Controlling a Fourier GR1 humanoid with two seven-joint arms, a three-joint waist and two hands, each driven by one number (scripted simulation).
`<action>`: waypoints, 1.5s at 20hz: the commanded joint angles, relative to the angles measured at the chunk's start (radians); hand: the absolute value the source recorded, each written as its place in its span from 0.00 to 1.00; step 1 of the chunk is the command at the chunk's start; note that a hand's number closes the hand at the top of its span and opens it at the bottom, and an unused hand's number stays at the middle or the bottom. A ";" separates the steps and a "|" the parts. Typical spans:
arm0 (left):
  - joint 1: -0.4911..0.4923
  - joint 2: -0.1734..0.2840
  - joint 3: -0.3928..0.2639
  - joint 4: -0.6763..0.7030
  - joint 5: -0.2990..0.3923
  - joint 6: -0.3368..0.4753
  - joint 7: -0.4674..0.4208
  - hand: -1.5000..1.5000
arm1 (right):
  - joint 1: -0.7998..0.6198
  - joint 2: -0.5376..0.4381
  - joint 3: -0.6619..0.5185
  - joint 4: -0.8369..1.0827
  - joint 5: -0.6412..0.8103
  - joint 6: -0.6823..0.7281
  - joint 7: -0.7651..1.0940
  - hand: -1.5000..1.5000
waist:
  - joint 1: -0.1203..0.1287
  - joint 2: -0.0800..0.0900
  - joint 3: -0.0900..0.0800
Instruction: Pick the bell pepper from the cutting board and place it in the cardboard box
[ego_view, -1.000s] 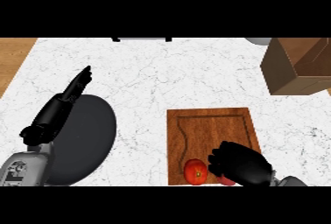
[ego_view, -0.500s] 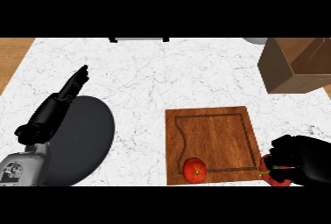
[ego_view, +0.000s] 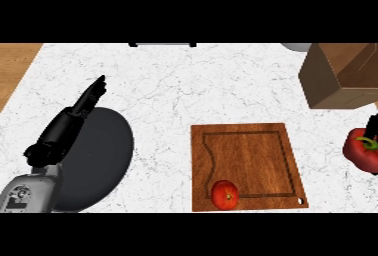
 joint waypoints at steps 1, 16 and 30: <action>-0.037 0.003 0.008 0.053 -0.007 -0.009 -0.029 0.50 | -0.170 -0.003 -0.064 0.156 -0.071 0.073 0.132 1.00 | 0.016 0.006 0.000; -0.063 -0.017 -0.025 0.025 -0.028 -0.022 -0.009 0.50 | -0.596 -0.048 0.135 0.861 0.335 0.081 -0.003 1.00 | 0.074 0.021 0.002; -0.093 -0.065 -0.057 0.055 -0.049 -0.006 -0.004 0.50 | -0.769 -0.014 0.321 1.260 0.590 0.097 -0.287 0.00 | 0.088 0.035 0.006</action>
